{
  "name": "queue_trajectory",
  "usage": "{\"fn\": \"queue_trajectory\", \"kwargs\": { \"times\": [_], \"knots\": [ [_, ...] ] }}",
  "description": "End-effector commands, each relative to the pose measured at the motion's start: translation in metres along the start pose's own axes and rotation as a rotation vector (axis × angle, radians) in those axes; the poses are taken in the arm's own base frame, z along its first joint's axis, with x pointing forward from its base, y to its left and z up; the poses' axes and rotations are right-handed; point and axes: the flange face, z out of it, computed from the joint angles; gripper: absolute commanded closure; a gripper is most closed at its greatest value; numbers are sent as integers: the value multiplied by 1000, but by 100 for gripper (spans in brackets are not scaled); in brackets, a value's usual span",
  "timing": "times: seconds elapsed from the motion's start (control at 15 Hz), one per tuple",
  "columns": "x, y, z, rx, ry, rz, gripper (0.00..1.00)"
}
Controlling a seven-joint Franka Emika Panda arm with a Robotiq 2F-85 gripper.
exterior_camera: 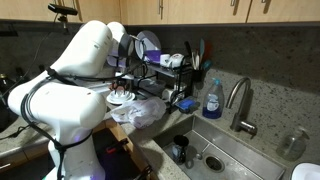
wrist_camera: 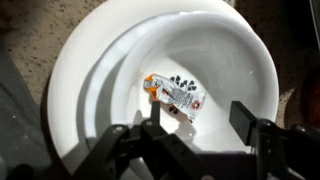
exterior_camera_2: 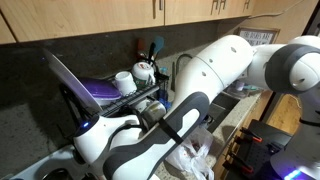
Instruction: Take the objects from the white bowl one at a time and put them in the plastic bag
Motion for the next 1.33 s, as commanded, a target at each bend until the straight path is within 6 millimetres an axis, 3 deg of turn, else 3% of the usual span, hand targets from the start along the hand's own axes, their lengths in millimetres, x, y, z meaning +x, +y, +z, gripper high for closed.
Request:
{"fn": "queue_trajectory", "kwargs": {
  "times": [0.0,0.13,0.47,0.8,0.93,1.27],
  "knots": [
    [-21,-9,-6,-40,-10,-22,29],
    [-25,-12,-3,-42,-14,-27,35],
    [-31,-16,6,-44,-3,-30,32],
    [-29,-17,3,-71,46,-18,32],
    [-29,-15,6,-94,47,-11,26],
    [-33,-12,15,-121,30,-21,30]
  ]
}}
